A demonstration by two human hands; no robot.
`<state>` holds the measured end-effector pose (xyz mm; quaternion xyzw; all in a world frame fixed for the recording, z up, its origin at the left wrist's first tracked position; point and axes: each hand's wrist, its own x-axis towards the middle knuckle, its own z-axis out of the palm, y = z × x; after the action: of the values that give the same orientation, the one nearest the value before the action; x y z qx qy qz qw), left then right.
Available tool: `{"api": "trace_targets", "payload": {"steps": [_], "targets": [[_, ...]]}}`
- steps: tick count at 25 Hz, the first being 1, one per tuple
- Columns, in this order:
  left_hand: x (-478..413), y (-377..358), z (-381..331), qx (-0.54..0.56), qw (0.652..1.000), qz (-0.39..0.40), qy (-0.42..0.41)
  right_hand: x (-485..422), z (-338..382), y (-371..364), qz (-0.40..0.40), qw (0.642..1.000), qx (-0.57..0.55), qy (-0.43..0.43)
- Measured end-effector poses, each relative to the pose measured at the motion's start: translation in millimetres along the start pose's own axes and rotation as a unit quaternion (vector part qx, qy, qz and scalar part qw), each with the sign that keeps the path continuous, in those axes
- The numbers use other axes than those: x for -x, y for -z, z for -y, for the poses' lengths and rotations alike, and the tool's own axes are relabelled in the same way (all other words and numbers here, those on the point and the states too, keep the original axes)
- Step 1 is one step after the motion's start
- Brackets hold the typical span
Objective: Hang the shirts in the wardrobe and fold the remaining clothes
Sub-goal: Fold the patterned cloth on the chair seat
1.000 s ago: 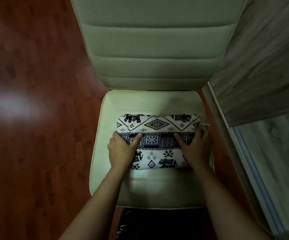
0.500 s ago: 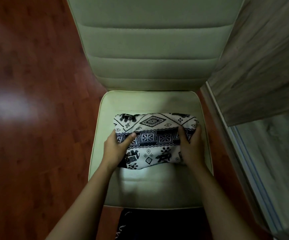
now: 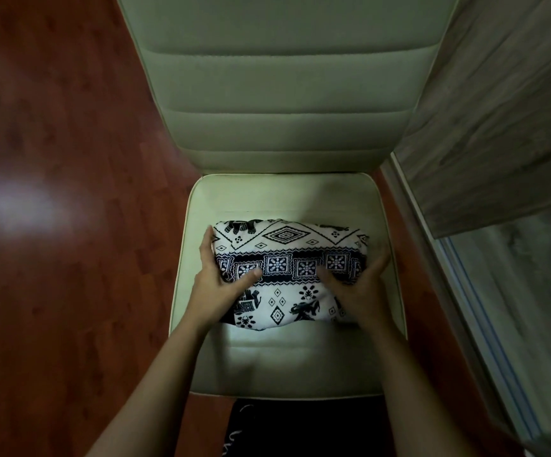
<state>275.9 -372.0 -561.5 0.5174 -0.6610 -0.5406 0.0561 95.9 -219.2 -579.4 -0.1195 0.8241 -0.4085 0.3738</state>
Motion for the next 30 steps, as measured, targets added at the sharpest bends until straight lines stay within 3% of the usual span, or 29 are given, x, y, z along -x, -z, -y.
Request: {"api": "trace_targets", "payload": {"steps": [6, 11, 14, 18, 20, 24, 26, 30], "targets": [[-5.9, 1.3, 1.2, 0.062, 0.997, 0.038, -0.01, -1.7, -1.0, -0.5, 0.059, 0.99, -0.007, 0.128], [-4.0, 31.3, -60.9, 0.141, 0.986, 0.086, -0.035, 14.1, 55.9, 42.1, 0.021, 0.978, -0.102, 0.178], [27.1, 52.6, -162.8, 0.166, 0.973, 0.116, -0.113, 65.4, 133.3, 103.4, -0.048, 0.965, -0.157, 0.204], [93.3, 81.8, -354.4, 0.176, 0.939, 0.166, -0.247, 156.2, 266.6, 219.8, -0.159, 0.925, -0.189, 0.289], [129.0, 94.3, -446.9, 0.181, 0.906, 0.19, -0.331, 200.8, 328.0, 278.2, -0.221, 0.902, -0.153, 0.337], [228.3, 104.5, -619.4, 0.189, 0.81, 0.26, -0.49, 326.5, 430.0, 400.1, -0.372, 0.819, -0.088, 0.428], [281.6, 95.1, -688.4, 0.199, 0.751, 0.295, -0.556, 395.2, 458.6, 451.1, -0.438, 0.771, -0.055, 0.46], [364.1, 61.6, -771.7, 0.215, 0.656, 0.365, -0.625, 494.0, 472.3, 514.6, -0.534, 0.714, -0.003, 0.453]]}}
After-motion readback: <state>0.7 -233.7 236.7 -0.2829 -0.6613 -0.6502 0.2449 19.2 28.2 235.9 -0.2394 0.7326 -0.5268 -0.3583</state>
